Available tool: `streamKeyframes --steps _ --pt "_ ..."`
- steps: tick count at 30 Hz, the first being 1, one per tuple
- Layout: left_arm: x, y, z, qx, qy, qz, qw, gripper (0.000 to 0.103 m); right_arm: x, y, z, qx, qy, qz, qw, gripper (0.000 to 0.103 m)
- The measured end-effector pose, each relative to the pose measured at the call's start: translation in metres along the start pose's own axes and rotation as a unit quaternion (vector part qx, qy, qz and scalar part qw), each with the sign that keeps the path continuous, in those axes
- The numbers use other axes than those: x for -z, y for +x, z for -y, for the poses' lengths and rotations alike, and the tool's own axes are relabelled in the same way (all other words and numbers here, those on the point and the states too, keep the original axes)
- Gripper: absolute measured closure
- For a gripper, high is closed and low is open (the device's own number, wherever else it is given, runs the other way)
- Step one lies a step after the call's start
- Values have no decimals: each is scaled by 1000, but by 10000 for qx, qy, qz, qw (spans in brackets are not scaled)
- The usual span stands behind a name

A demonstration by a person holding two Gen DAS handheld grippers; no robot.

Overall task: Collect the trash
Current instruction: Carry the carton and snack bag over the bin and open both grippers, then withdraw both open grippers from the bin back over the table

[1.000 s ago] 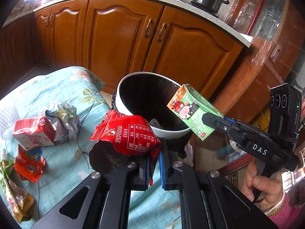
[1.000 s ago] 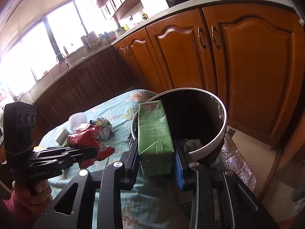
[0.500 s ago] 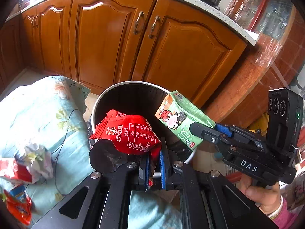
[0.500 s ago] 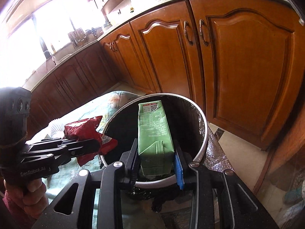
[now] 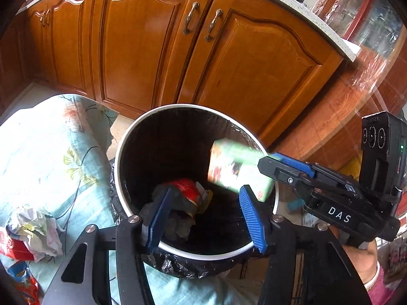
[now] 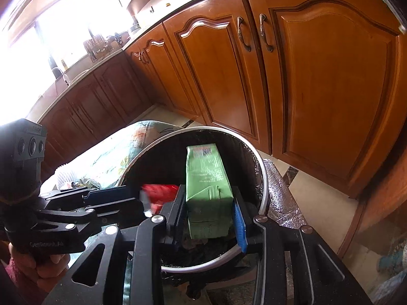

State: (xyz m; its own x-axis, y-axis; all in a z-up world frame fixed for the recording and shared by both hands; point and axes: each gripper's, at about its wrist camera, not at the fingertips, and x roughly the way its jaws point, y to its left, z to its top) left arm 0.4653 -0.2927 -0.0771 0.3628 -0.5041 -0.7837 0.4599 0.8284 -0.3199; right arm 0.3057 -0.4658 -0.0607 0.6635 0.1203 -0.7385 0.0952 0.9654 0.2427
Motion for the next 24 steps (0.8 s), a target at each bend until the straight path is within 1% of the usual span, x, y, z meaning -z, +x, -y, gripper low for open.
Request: streamKeyframes --steps 1,6,9,11,13,15,18,21,24 --pt "1 -1 0 13 -21 10 10000 48 0 -1 2 -39 60 12 10000 61" --pt "18 -17 -3 -60 -86 167 9998 46 4 -9 4 -107 206 151 9996 59" --pt "35 -29 -5 -136 -172 238 9995 45 12 -16 1 -182 268 253 9992 48" --pt "48 -36 -8 -235 -237 288 9990 42 18 -20 -4 -229 309 315 9988 33" --pt "60 -44 -11 -298 -338 322 9985 42 26 -23 -11 -286 321 355 9984 28" --pt "73 -51 -15 -274 -454 301 9981 42 33 -24 -19 -307 265 362 9985 26" --pt "88 -64 -20 -343 -612 327 9970 42 44 -29 -34 -319 130 387 9987 22" --pt "105 -81 -25 -481 -687 420 9956 42 55 -34 -49 -386 20 407 9984 21" --pt "126 -105 -28 -653 -762 521 9936 42 64 -39 -60 -538 46 454 9975 21"
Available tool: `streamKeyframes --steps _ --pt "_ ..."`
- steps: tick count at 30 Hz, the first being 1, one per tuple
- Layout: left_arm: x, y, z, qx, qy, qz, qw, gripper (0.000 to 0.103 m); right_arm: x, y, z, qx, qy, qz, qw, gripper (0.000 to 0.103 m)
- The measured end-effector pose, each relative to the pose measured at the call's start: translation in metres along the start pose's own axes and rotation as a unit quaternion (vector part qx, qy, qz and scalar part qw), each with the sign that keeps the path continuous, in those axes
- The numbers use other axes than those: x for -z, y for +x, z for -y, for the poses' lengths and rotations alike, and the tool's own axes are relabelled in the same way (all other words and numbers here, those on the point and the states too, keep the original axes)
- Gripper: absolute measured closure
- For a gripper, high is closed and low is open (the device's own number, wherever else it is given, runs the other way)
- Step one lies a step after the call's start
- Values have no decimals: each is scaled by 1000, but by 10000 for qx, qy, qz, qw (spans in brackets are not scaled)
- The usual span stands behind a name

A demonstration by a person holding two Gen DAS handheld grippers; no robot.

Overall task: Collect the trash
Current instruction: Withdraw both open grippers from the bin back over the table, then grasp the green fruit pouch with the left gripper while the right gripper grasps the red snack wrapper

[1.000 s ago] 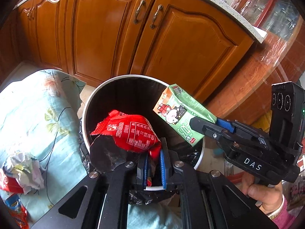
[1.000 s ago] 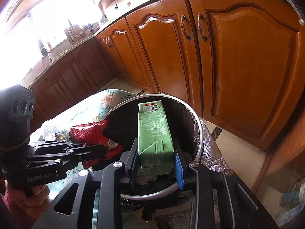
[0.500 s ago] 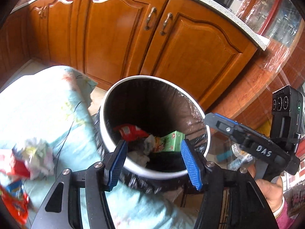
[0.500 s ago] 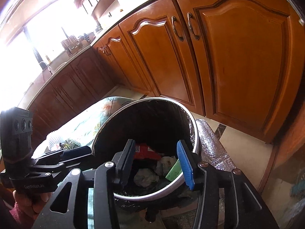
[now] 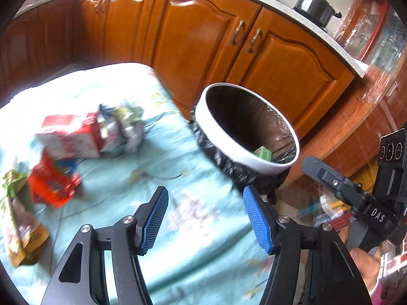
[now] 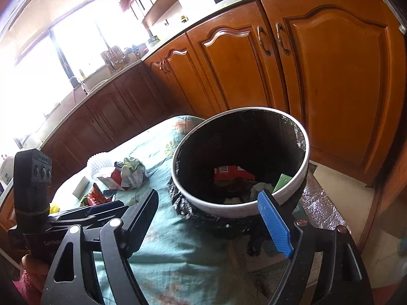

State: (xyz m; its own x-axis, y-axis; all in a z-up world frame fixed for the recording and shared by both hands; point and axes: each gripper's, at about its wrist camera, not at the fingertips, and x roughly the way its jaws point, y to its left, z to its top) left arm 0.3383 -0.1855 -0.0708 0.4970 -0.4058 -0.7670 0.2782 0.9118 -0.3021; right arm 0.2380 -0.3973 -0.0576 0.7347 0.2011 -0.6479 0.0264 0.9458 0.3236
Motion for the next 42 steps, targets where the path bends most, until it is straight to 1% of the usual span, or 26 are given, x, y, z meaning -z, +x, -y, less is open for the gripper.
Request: streamKeyframes --steps 6,12,15,19,22,27,33,36,37,39,41,42 --pt "32 -41 -32 -238 -351 77 9991 42 16 4 -19 -302 93 -87 9995 21" --pt "56 -83 -64 -451 -739 251 9959 42 32 7 -54 -499 -138 -149 9985 21" --pt "65 -104 -81 -567 -949 346 9933 42 38 13 -72 -626 -278 -243 9974 20" --pt "76 -128 -100 -687 -1237 465 9888 42 45 27 -93 -860 -403 -491 9943 20" --pt "81 -143 -115 -793 -1436 528 9850 42 49 36 -110 -937 -548 -609 9922 20" --pt "83 -152 -131 -956 -1677 568 9795 42 51 50 -132 -1024 -699 -685 9899 20" --pt "78 -151 -142 -903 -1941 519 9754 42 50 70 -153 -1158 -826 -818 9864 20" --pt "72 -146 -146 -968 -1973 434 9746 42 47 81 -160 -1202 -888 -906 9846 21" --pt "70 -145 -147 -952 -1984 404 9746 40 46 85 -163 -1212 -913 -929 9840 21" --pt "67 -141 -149 -933 -2006 354 9746 36 42 94 -167 -1222 -962 -961 9831 24" --pt "63 -137 -151 -997 -1989 311 9744 35 38 104 -172 -1240 -994 -1024 9820 33" --pt "61 -134 -151 -1026 -1967 279 9747 35 36 109 -173 -1252 -1013 -1055 9813 35"
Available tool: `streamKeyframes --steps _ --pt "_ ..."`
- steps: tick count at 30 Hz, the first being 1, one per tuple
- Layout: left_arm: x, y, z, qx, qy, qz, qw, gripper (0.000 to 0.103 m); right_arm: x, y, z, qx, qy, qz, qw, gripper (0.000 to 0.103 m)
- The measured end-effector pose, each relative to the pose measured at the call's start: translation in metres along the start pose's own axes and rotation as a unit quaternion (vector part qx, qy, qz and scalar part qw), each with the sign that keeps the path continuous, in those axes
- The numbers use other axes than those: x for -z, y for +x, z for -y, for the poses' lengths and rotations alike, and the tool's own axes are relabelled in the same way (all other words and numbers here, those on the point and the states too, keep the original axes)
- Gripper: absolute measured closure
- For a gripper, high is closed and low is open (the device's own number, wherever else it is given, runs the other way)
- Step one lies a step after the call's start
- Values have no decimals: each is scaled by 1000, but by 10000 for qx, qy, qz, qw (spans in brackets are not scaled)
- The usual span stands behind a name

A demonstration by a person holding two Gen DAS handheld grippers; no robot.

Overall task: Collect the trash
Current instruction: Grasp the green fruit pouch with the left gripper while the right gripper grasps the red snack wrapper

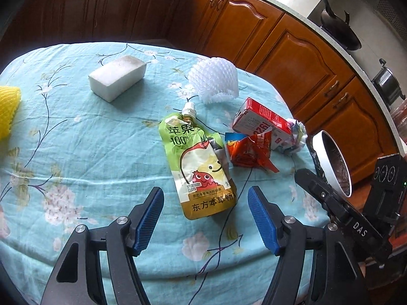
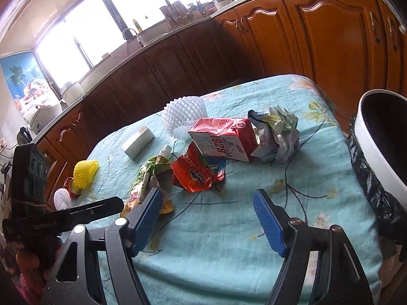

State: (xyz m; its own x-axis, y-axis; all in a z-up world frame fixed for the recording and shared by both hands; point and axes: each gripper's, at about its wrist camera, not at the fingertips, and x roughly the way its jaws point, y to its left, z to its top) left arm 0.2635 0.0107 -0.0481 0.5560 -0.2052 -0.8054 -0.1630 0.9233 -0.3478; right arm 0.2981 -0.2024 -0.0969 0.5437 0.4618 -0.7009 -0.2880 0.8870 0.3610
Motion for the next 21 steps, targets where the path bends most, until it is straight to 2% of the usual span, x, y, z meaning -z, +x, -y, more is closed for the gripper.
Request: streamKeyframes --steps 4,9,12,13,14,21 --pt "-6 11 3 -69 72 -75 9999 35 -12 20 -3 -46 -94 -138 9998 47" --pt "-8 27 6 -172 165 -149 9996 35 -23 43 -6 -78 -229 -296 9993 55" --pt "-10 38 7 -240 178 -204 9993 35 -24 56 -4 -64 -241 -467 9986 78" --pt "-11 42 7 -276 181 -220 9992 35 -23 59 -3 -57 -242 -516 9984 90" --pt "-11 46 7 -305 189 -232 9991 35 -21 60 -2 -54 -238 -546 9982 94" --pt "-12 61 12 -465 367 -125 9982 38 -7 43 0 12 -244 -464 9986 101"
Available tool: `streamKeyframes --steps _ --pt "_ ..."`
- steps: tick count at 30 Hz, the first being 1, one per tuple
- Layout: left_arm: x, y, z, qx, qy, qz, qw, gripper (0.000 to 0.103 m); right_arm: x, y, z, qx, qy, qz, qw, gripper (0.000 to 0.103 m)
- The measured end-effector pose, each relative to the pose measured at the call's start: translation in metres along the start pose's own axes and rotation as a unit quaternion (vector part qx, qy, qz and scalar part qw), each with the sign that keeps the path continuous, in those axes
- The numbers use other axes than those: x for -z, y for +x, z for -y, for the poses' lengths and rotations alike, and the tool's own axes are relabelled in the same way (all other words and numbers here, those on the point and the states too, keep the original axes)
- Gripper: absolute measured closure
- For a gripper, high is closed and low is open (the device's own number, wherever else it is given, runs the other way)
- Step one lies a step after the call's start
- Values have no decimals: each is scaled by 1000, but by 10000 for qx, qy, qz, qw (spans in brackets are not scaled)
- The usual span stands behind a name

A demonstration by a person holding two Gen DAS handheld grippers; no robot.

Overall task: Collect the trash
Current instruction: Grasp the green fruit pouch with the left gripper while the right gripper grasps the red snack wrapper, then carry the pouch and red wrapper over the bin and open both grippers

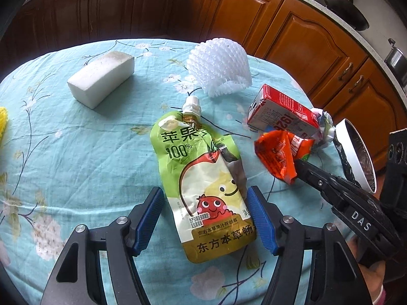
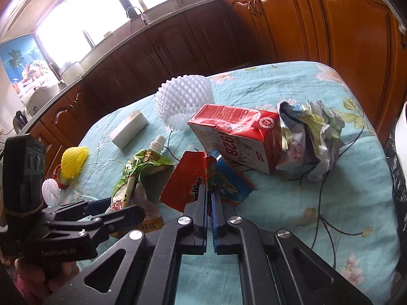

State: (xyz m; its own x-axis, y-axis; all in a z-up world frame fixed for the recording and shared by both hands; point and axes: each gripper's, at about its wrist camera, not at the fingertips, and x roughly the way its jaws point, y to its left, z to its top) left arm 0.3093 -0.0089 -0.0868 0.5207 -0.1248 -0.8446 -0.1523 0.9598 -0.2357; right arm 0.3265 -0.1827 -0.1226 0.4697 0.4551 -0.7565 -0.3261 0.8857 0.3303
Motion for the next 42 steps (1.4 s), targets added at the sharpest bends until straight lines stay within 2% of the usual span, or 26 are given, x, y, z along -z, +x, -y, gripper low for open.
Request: streamKeyframes --steps 2,8,14,23,42 --pt "-1 3 1 -45 66 60 9999 49 5 -7 2 23 43 48 10000 101" --pt "0 4 2 44 148 207 9997 57 16 -22 9 178 208 165 9995 101" --pt "4 -10 5 160 240 328 9990 58 22 -31 9 153 325 243 9991 101" --pt "16 -44 23 488 440 560 9963 59 29 -69 13 149 395 543 9976 101" --pt "17 -38 123 1070 1433 444 9829 59 56 -162 93 885 1118 1261 9817 101"
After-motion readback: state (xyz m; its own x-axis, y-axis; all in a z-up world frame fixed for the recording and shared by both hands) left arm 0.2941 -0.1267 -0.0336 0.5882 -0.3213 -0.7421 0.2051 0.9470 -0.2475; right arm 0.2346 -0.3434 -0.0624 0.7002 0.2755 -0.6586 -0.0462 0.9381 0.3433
